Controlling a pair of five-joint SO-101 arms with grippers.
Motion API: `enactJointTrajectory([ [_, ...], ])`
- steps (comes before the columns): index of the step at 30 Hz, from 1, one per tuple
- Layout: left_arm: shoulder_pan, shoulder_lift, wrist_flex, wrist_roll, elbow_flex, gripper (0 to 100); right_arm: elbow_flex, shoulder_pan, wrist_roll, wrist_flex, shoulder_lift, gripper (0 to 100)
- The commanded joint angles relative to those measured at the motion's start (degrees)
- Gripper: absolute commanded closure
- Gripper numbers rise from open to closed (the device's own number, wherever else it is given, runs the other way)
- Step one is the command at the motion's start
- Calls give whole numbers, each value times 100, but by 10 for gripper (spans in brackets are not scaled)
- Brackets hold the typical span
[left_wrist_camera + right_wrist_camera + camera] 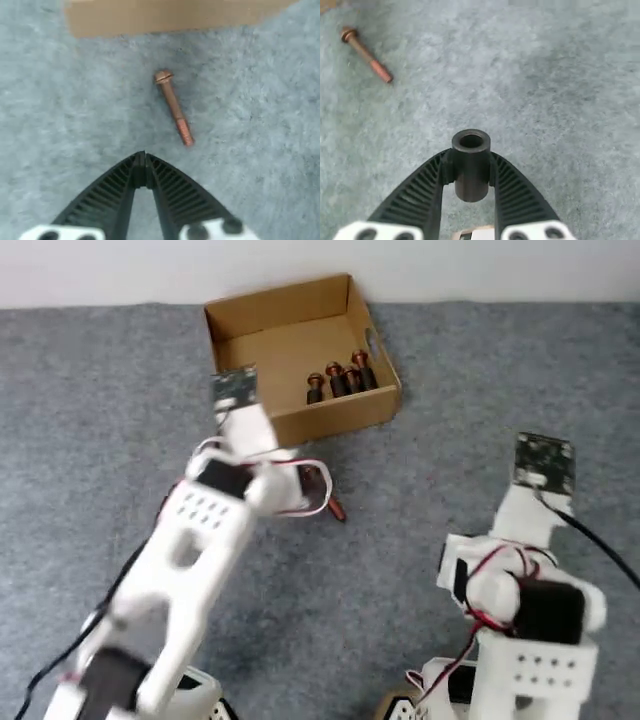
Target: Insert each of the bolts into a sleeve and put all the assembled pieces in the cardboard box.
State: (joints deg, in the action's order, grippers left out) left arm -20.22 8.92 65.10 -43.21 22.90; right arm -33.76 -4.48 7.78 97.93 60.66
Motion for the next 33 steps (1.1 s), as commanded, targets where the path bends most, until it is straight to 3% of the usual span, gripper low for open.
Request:
enactJointTrajectory([
  [1, -62, -1143, 229, -149, -1182, 937, -62, -338, 44, 136, 286, 991],
  [6, -53, -2673, 1222, -158, -2897, 823, -290, -532, 44, 119, 611, 991],
  [11, -18, -4079, 1969, -158, -4549, 821, -308, -532, 53, 110, 734, 991],
  [20, 141, -6040, 2497, -167, -6932, 821, -387, -532, 53, 101, 760, 991],
  [26, 158, -7130, 2927, -167, -8004, 861, -387, -505, 53, 84, 752, 991],
  [30, 141, -7543, 3393, -167, -8848, 981, -387, -505, 53, 84, 752, 991],
  [33, 105, -7692, 3543, -158, -9226, 995, -387, -505, 53, 84, 752, 991],
])
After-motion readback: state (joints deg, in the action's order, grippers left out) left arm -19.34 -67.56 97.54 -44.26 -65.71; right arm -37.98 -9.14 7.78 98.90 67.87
